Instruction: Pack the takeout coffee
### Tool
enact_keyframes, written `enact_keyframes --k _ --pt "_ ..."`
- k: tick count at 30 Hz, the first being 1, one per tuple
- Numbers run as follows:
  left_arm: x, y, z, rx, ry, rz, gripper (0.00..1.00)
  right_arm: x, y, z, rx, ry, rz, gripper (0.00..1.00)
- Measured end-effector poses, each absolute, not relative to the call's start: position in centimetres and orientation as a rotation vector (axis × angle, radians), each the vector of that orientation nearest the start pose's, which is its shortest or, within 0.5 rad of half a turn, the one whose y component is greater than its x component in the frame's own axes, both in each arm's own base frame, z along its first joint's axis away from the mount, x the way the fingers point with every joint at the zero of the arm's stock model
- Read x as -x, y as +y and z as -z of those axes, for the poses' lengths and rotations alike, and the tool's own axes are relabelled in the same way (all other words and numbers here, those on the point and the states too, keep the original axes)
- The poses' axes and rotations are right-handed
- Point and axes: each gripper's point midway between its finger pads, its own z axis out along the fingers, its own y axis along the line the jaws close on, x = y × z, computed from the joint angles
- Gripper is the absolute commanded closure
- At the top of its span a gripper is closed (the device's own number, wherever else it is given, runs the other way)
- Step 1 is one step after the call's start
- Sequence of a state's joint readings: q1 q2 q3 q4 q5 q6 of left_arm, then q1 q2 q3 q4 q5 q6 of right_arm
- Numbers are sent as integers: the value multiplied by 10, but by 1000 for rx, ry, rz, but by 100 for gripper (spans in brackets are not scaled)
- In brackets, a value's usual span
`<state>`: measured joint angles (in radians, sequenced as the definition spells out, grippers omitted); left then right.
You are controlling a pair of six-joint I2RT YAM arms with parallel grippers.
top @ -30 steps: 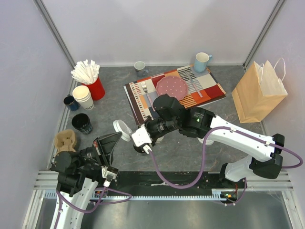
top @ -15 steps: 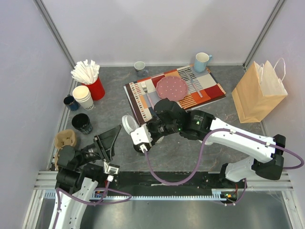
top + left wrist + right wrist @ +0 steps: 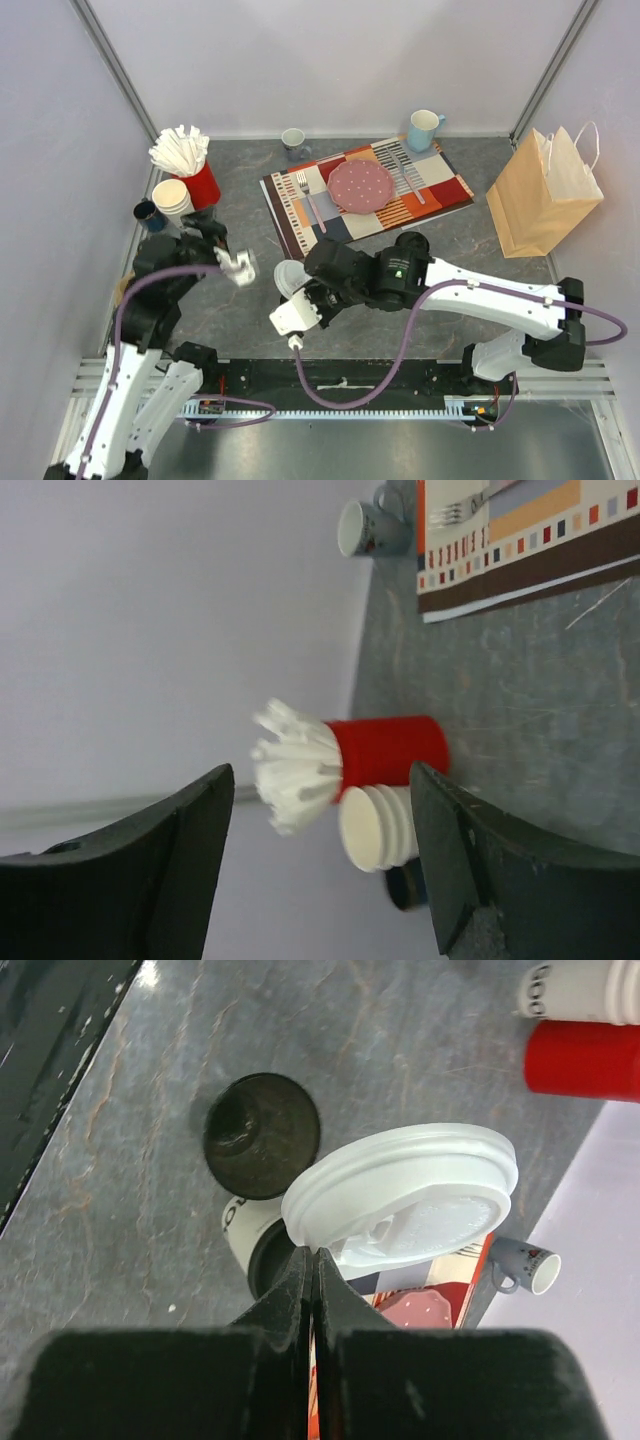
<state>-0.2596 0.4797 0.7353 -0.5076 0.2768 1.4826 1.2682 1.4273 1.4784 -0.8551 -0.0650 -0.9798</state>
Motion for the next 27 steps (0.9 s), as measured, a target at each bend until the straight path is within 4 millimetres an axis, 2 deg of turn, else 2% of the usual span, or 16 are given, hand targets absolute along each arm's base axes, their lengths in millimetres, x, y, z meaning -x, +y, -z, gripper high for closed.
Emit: enact_keyframes --k 2,5,9,13,16,19,24,26,27 --pt "-256 -62 -294 -1423 1259 -528 27 -131 358 -239 2227 999 -176 100" --pt "-261 -59 -292 -1235 1510 -365 27 -127 359 -216 2339 1006 -106 100" --pt "-247 -67 -268 -1010 1791 -95 28 -124 360 -195 2461 1013 -35 100" --pt "-221 -92 -243 -829 2032 233 31 -127 363 -188 2521 1022 45 100" --pt "-207 -111 -233 -706 2174 442 31 -132 369 -185 2551 1034 120 100" --pt "-202 -123 -227 -620 2263 573 31 -134 375 -177 2588 1039 178 100" --pt "-204 -135 -216 -563 2359 690 32 -129 369 -157 2680 1044 247 100" --pt "-205 -140 -213 -564 2372 729 35 -128 367 -153 2700 1049 258 100" --pt "-206 -142 -212 -567 2373 746 40 -127 366 -152 2708 1052 261 100"
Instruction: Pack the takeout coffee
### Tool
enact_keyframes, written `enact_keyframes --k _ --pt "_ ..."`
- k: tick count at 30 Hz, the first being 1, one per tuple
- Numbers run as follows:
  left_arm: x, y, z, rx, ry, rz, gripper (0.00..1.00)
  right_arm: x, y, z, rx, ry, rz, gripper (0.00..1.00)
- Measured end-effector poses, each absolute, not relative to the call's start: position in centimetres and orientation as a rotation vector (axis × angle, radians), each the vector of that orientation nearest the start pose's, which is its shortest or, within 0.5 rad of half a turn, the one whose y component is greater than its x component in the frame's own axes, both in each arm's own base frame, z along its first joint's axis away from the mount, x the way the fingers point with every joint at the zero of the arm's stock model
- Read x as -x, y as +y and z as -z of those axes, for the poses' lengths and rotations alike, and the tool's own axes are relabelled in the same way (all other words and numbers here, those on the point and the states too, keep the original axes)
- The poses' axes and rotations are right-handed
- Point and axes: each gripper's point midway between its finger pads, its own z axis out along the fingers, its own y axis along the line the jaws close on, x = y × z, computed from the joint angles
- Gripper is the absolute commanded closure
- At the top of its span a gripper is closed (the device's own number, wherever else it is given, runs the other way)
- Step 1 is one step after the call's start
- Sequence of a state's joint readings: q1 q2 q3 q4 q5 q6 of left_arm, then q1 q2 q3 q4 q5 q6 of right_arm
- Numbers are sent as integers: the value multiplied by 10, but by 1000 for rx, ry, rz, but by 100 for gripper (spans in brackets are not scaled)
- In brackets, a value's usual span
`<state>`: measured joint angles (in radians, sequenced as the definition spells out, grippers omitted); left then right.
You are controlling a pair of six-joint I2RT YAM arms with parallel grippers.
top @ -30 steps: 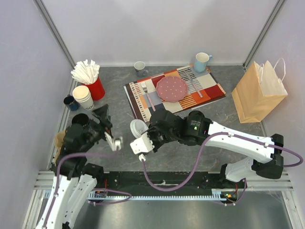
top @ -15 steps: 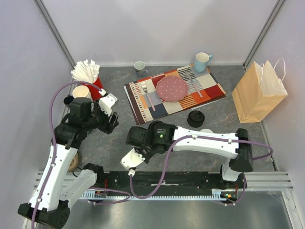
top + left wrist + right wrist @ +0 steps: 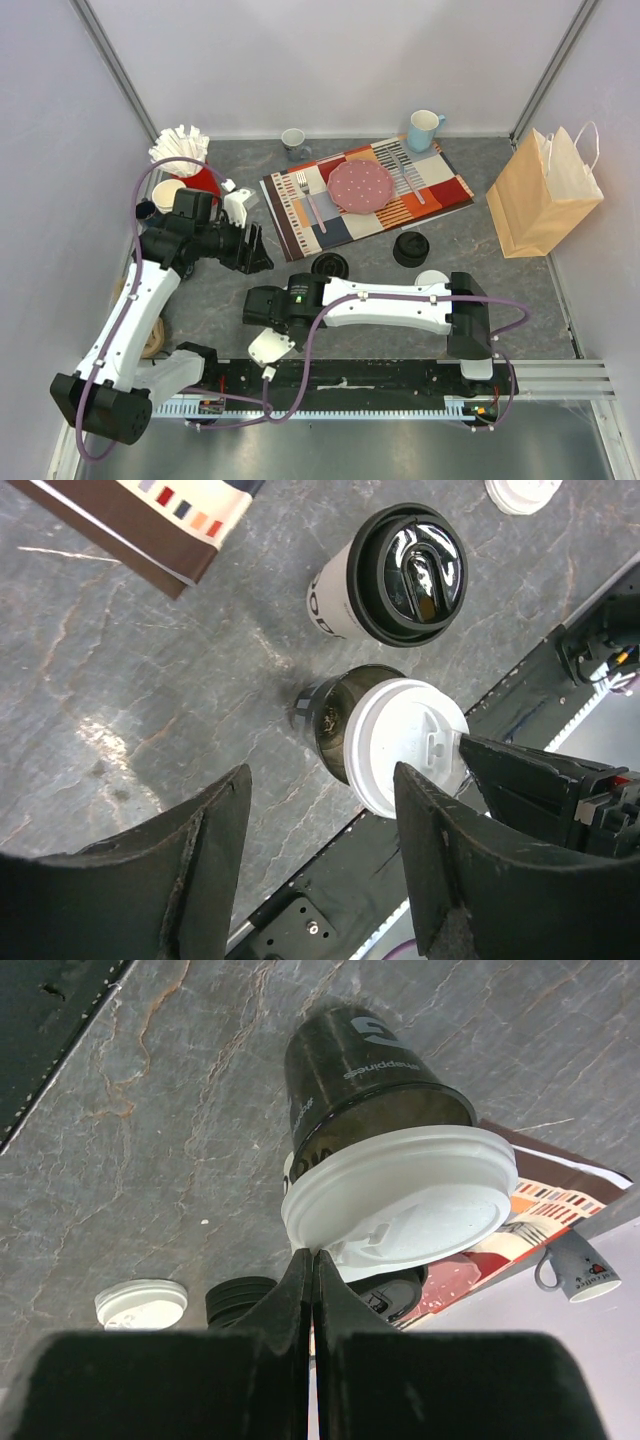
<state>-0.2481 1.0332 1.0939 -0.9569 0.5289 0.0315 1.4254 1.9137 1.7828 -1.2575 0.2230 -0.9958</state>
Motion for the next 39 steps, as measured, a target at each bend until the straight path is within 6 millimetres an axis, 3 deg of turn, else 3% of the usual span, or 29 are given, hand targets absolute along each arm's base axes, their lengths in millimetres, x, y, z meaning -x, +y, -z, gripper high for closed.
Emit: enact_keyframes --k 3,9,18,39 --pt "-207 -147 -200 -572 2373 782 44 -127 363 -150 2724 1056 268 100" --pt "-207 -149 -173 -561 2435 799 43 -127 362 -146 2750 1061 284 100" --pt "-215 -156 -172 -554 2416 817 45 -130 366 -128 2800 1063 325 100" --pt "-214 -168 -169 -542 2423 895 45 -139 366 -138 2788 1048 374 100"
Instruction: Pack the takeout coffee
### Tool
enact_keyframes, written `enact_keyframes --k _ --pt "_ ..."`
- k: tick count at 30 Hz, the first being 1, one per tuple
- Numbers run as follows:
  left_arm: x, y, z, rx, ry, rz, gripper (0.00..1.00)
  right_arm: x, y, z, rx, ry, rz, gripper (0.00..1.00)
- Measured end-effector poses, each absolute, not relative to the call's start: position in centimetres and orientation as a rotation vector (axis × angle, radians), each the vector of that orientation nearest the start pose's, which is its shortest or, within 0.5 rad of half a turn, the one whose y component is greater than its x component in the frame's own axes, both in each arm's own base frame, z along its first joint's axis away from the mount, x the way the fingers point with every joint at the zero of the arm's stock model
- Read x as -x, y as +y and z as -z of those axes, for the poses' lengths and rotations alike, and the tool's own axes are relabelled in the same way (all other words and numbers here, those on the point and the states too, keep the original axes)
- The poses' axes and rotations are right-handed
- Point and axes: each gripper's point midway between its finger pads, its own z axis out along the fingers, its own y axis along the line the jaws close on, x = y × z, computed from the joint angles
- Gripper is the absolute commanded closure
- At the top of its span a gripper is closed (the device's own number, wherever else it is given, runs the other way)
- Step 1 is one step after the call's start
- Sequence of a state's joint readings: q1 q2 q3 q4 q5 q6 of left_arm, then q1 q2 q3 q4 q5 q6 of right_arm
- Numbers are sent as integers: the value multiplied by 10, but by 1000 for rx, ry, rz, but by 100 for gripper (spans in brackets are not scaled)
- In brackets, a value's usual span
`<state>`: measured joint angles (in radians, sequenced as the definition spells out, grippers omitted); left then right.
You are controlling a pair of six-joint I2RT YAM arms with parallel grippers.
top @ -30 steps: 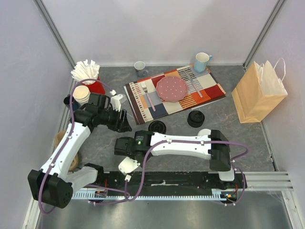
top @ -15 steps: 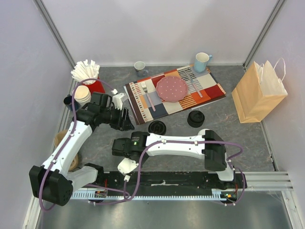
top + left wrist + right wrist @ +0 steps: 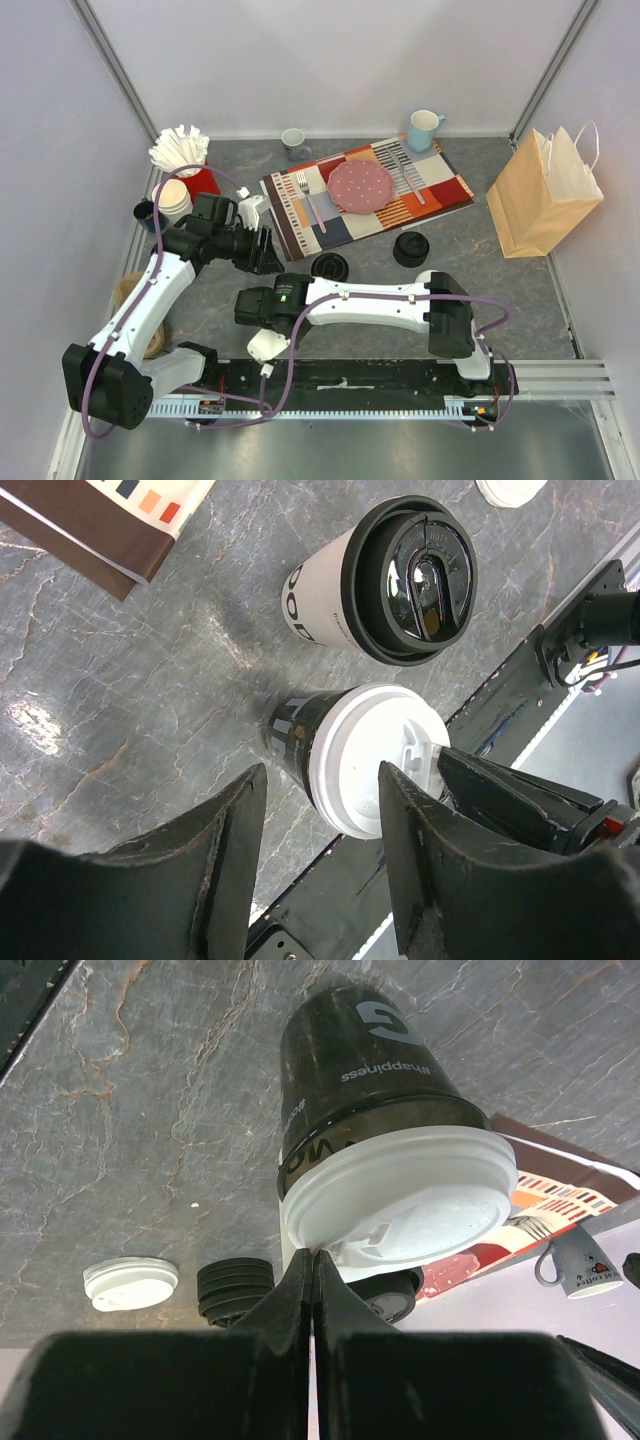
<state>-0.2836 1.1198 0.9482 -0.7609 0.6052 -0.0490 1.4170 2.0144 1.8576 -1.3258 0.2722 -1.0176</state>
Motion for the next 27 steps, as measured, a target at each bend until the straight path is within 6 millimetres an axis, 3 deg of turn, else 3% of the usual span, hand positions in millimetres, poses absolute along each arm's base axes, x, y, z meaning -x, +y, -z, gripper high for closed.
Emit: enact_keyframes --k 8,27 --pt "-214 -168 -169 -541 2423 896 45 -139 367 -126 2821 1054 381 100" --pt "-214 -168 -169 -541 2423 896 44 -143 366 -126 2823 1060 377 100"
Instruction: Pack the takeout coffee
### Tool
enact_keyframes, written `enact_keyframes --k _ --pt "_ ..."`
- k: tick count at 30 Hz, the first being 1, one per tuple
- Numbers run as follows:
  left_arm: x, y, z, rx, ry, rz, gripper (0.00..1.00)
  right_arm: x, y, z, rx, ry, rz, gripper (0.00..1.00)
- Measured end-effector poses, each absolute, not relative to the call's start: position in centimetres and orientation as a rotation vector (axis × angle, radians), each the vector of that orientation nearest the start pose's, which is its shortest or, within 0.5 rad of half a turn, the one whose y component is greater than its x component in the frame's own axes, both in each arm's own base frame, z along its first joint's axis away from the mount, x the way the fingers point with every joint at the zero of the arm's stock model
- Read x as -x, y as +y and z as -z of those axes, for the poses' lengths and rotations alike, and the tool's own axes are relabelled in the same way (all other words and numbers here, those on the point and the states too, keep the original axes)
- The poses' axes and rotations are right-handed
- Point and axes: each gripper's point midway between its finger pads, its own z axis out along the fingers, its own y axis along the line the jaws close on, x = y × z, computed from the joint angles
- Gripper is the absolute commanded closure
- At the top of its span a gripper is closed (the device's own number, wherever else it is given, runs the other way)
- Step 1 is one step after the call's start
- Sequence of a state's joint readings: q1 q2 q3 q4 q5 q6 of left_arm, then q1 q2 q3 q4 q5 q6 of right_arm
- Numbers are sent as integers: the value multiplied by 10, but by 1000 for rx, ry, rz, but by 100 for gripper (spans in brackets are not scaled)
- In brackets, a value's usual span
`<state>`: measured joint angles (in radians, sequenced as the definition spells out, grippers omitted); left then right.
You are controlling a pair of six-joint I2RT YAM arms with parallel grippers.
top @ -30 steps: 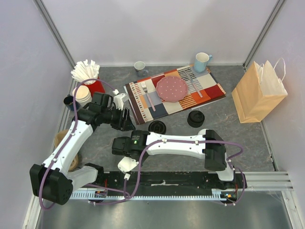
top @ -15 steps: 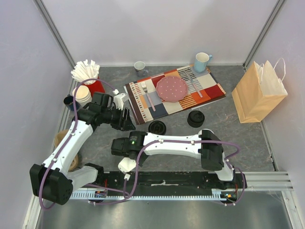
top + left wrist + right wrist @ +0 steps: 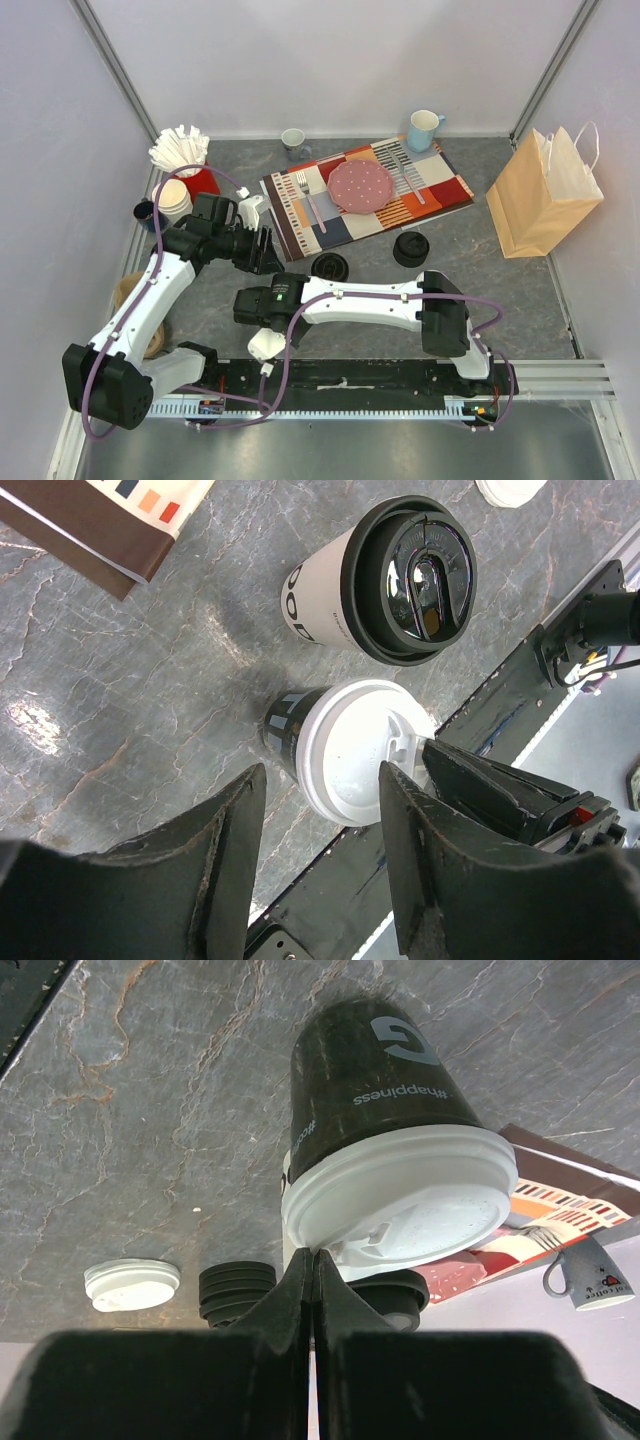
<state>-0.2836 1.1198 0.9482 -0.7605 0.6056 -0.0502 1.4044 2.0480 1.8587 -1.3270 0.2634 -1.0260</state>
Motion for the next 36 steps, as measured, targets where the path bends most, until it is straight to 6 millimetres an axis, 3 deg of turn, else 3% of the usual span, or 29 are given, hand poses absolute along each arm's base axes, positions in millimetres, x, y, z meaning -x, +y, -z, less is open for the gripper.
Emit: enact_keyframes --k 12,17,22,24,31,36 --pt "-214 -168 -169 -540 2423 897 44 -143 368 -126 2828 1045 376 100" --pt "-214 -168 -169 -540 2423 897 44 -145 368 -125 2834 1041 374 95" --pt "-214 -168 -169 -539 2424 897 44 -146 367 -124 2835 1048 376 85" --pt "-214 -168 -169 -539 2424 897 43 -147 367 -124 2834 1052 376 77" --pt "-214 -169 -170 -541 2422 904 43 -148 367 -124 2832 1054 377 74" --pt "-213 -169 -170 -542 2422 906 43 -148 368 -124 2829 1053 380 62"
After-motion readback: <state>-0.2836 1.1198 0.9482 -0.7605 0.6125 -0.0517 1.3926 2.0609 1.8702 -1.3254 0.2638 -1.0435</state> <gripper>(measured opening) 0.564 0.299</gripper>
